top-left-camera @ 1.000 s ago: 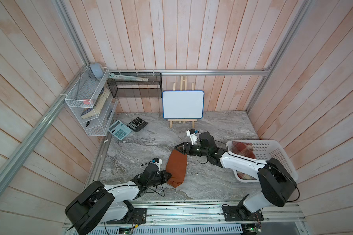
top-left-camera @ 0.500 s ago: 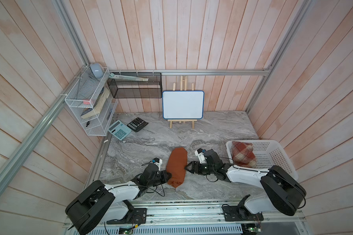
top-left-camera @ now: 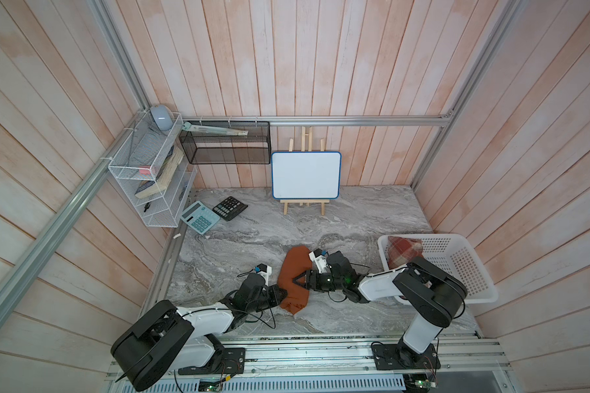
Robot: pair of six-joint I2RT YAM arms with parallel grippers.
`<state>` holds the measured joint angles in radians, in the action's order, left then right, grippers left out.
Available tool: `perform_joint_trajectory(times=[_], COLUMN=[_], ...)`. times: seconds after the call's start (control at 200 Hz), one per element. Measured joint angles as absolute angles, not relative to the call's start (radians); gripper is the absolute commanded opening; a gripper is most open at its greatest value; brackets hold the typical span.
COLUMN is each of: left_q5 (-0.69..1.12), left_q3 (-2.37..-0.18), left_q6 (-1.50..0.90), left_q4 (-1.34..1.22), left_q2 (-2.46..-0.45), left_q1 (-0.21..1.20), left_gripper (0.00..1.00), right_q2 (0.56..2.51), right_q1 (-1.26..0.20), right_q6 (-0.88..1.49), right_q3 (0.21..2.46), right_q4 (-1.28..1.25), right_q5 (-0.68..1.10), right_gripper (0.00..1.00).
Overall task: Roll up the skirts
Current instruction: Pick up the skirt from the center of the board.
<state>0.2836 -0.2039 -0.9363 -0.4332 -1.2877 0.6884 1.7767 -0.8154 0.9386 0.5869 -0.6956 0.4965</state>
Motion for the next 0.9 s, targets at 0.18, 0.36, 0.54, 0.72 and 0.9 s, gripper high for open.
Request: perform_joint_trajectory(times=[0.18,0.36,0.54,0.72,0.9], left_q5=[0.302,0.311,0.324,0.334,0.281], left_q3=[-0.204,-0.204,-0.204,-0.228,-0.369], left_q6=[-0.936,-0.936,-0.935,-0.912,-0.824], left_q4=[-0.45,-0.457,-0.417,-0.245,-0.019], left_q2=[-1.311,-1.318,-1.266,-1.031,-0.772], left_q1=[0.688,0.688,0.679,0.638,0.599], left_gripper=[0.0,0.0,0.12,0.51,0.6], right_q2=[1.85,1.884,1.877,1.743,1.481], right_q1=[-0.829,-0.829,-0.831,-0.847,-0.846], right_q6=[0.978,1.0,0.992,0.931,0.841], right_q3=[0.599,0.599,0.606,0.646,0.698], right_q4=[-0.778,-0.828,-0.814,-0.614,-0.389], right_q5=[0.515,0.53,0.534,0.484,0.382], right_gripper=[0.37,0.0,0.0,0.0,0.0])
